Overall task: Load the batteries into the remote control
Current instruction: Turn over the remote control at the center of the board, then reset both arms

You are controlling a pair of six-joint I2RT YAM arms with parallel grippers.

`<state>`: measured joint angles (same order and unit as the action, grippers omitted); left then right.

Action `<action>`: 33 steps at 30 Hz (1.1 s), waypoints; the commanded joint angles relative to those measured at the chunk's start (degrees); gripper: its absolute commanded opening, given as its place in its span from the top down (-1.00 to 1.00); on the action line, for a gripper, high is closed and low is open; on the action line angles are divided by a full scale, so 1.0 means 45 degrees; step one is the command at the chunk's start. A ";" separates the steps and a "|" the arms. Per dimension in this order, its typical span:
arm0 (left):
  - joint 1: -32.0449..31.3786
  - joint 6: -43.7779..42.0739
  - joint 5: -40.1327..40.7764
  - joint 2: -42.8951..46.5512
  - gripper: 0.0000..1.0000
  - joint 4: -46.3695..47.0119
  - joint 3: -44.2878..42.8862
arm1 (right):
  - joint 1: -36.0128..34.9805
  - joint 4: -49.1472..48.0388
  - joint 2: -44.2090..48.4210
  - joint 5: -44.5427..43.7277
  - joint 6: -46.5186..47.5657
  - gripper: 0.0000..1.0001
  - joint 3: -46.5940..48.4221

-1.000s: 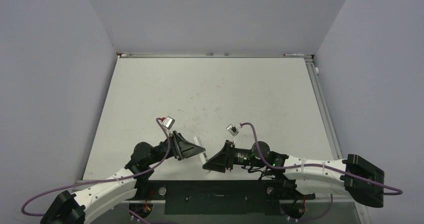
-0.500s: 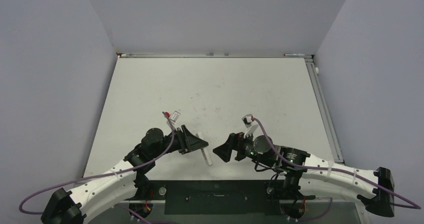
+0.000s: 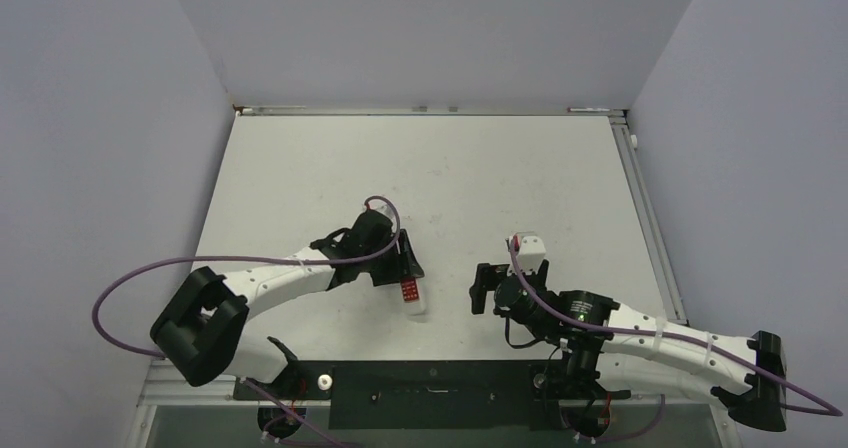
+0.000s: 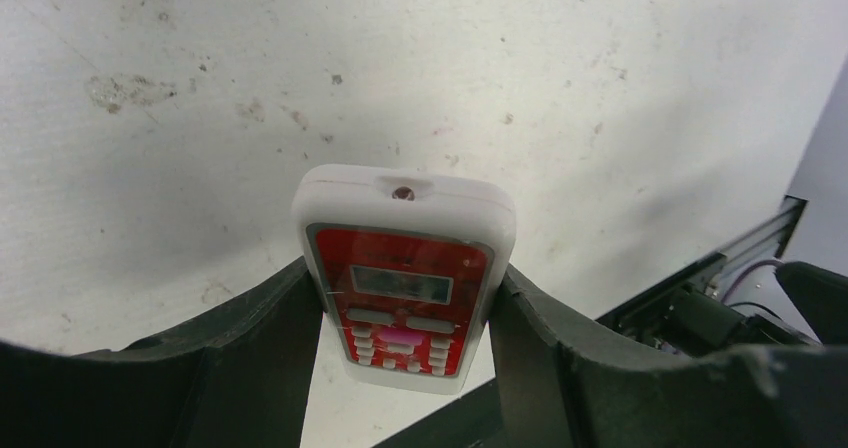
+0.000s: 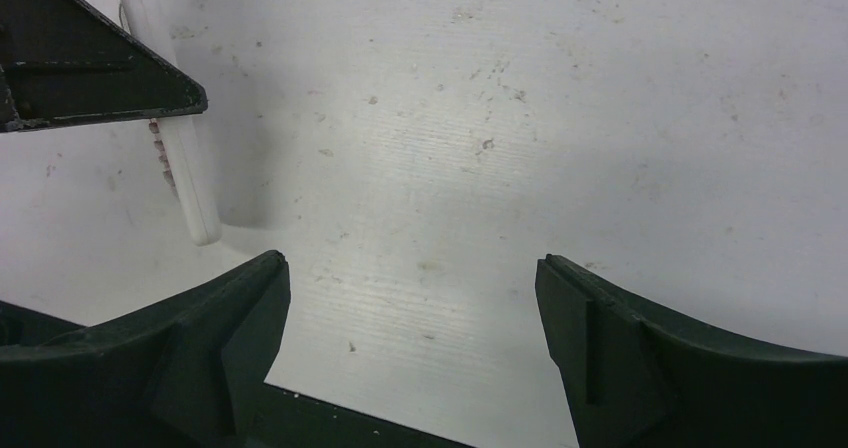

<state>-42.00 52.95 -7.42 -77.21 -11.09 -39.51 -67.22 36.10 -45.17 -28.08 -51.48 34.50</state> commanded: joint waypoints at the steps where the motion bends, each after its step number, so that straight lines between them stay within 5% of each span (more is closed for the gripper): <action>1: -0.0204 -0.0378 0.0390 -0.1288 0.74 -0.0496 -0.1383 | -0.0042 0.0563 -0.0390 -0.1136 -0.0722 -0.85 0.0006; 8: -0.0505 -0.0419 0.0516 -0.2633 0.16 -0.0801 -0.2301 | -0.0037 0.0542 -0.0569 -0.1376 -0.0616 -0.87 -0.0010; 13: -0.0606 -0.0682 0.0734 -0.2457 -0.96 -0.1406 -0.2687 | -0.0028 0.1058 -0.0464 -0.1836 -0.0346 -0.90 0.0597; 21: -0.0626 -0.1412 0.1031 -0.0607 -0.92 -0.3074 -0.3398 | -0.0039 0.2033 -0.0684 -0.2552 -0.0132 -0.92 0.2289; 33: -0.0589 -0.2747 0.0873 0.4883 -0.92 -0.3840 -0.2851 | -0.0056 0.3979 -0.0850 -0.4597 -0.0555 -0.95 0.4245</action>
<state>-44.53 43.83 -3.84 -62.52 -26.41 -51.77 -67.22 48.62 -49.19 -42.11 -51.75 49.78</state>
